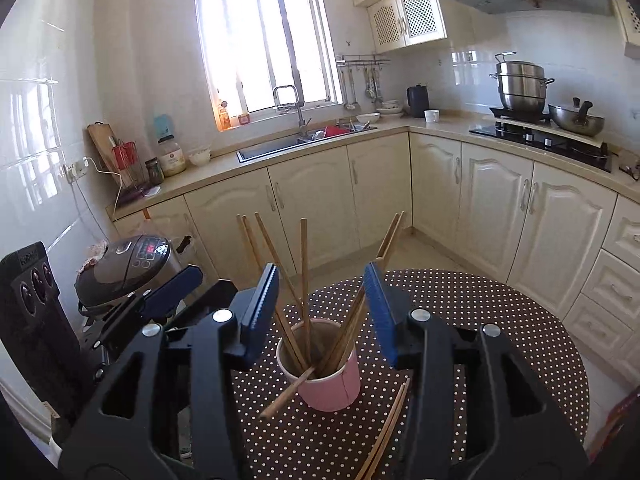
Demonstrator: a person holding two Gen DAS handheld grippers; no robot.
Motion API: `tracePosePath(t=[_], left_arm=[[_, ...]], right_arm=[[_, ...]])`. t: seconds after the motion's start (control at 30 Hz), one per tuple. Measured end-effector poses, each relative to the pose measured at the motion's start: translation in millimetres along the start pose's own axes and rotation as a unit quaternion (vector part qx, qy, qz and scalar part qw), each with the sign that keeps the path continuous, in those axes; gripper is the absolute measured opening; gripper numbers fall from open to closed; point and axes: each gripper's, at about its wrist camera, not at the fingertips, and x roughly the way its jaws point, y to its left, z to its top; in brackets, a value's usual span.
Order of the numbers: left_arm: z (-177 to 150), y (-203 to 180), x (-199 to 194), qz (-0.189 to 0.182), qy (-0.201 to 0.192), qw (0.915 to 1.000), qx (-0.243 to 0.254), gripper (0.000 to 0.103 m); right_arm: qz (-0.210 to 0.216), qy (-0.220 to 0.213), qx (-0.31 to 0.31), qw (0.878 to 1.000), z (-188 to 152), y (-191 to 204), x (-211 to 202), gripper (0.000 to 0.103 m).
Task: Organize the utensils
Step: 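Move both open grippers down to the last chopsticks on the table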
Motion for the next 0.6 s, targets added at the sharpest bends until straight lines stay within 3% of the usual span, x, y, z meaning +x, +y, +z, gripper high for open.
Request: tracePosePath(t=[0.3,0.6], left_arm=[[-13,-14,-30,0.003,0.017,0.9998,0.008,0.059],[-46,-38,-52,-0.007,0.054,0.9984,0.016,0.063]], right_arm=[[-0.013,-0.004,0.014,1.000,-21,-15,-42,0.045],[-0.035,0.027,0.036,0.998,-71,-35,-57,0.046]])
